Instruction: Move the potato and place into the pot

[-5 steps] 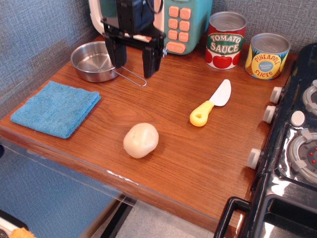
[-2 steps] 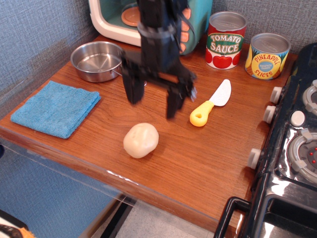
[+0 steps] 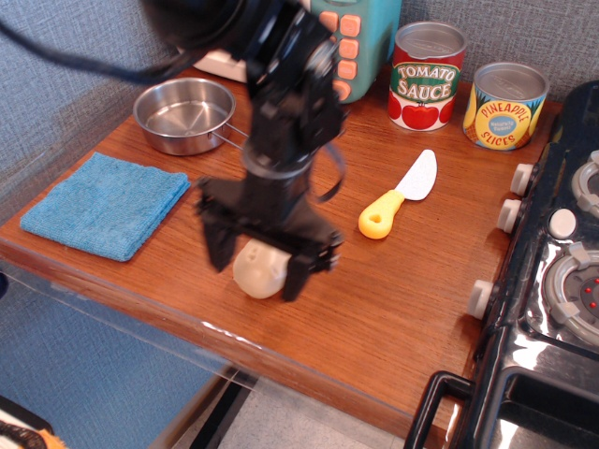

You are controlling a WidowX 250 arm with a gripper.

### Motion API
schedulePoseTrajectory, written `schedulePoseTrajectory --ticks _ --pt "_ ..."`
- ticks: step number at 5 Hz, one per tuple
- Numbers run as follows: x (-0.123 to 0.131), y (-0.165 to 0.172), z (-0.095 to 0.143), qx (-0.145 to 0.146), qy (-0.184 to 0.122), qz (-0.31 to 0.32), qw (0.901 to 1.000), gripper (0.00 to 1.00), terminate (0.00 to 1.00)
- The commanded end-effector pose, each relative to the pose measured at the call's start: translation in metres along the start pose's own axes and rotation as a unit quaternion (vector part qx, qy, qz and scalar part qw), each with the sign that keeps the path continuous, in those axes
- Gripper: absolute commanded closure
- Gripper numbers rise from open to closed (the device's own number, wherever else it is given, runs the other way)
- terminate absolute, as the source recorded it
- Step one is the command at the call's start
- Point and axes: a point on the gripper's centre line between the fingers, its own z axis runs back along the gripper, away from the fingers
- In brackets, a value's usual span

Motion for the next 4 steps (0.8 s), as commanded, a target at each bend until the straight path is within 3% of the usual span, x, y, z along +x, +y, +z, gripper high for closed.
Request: schedulePoseTrajectory --ticks 1,2,4 --pt "0.012 0.016 0.003 -0.018 -0.063 0.072 0.9953 0.00 0.00" --pt "0.023 0.018 -0.002 -0.048 -0.073 0.106 0.9906 0.00 0.00" --pt "0.037 0.011 -0.015 -0.087 -0.054 0.126 0.9867 0.00 0.00"
